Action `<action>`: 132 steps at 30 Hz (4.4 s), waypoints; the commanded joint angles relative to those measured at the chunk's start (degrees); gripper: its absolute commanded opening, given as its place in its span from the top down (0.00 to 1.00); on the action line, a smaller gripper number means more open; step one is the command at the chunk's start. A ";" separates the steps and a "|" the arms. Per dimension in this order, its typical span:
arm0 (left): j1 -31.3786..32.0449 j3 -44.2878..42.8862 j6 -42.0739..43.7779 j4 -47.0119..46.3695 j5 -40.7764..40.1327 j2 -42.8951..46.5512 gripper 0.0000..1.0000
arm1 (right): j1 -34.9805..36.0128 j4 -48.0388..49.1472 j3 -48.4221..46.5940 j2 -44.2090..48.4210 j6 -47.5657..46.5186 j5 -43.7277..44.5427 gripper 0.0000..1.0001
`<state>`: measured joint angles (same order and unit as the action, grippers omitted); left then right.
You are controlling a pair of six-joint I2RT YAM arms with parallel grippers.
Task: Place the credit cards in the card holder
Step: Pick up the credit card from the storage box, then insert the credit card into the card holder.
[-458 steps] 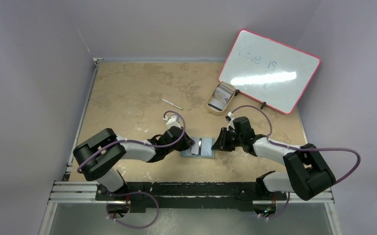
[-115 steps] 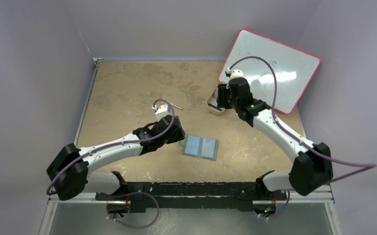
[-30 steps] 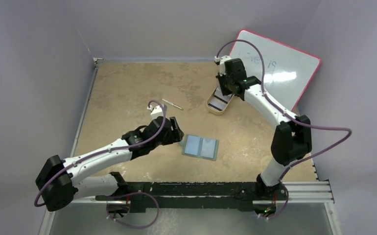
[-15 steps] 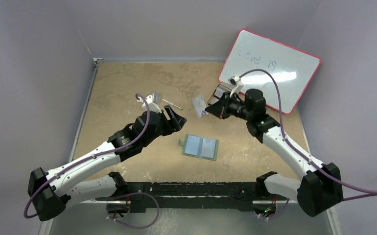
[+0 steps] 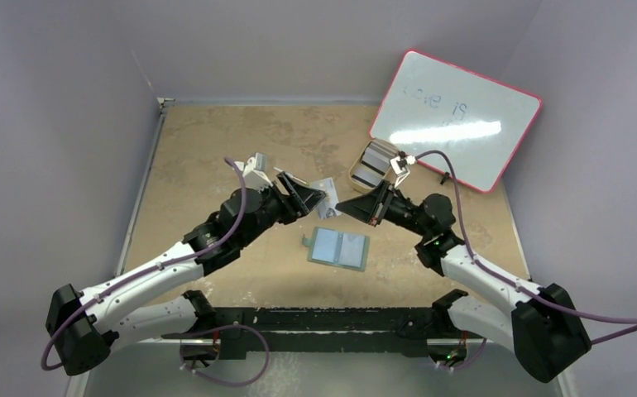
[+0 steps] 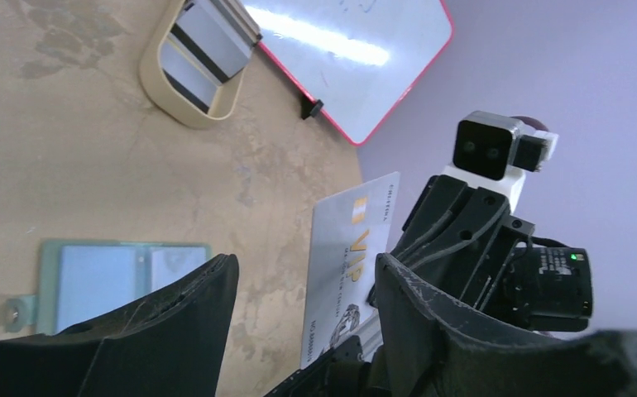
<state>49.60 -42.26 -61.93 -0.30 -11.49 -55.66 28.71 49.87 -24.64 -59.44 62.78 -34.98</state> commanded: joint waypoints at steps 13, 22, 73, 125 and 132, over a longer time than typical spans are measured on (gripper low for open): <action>-0.22 1.85 -3.22 -14.42 5.55 0.56 1.00 | 1.16 8.12 1.58 0.03 6.17 5.03 1.00; -0.34 -1.36 0.24 -1.79 2.93 -2.08 1.00 | 1.11 -16.31 -0.63 5.66 -1.18 10.56 0.60; -0.30 4.73 5.13 -7.01 14.62 -27.61 1.00 | 0.92 -39.28 -1.42 -17.87 -23.06 23.69 0.73; -1.70 9.57 -1.96 -23.24 18.19 -35.77 1.00 | 1.32 -45.64 -3.36 -15.90 -22.82 23.91 0.79; -1.69 9.65 -0.66 -21.59 14.81 -35.84 1.00 | 1.27 -45.00 -2.82 -16.31 -22.54 24.30 0.79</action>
<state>48.05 -33.17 -63.46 -21.71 6.17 -91.18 29.74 3.75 -28.45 -75.66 39.86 -10.22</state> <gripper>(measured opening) 0.007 0.212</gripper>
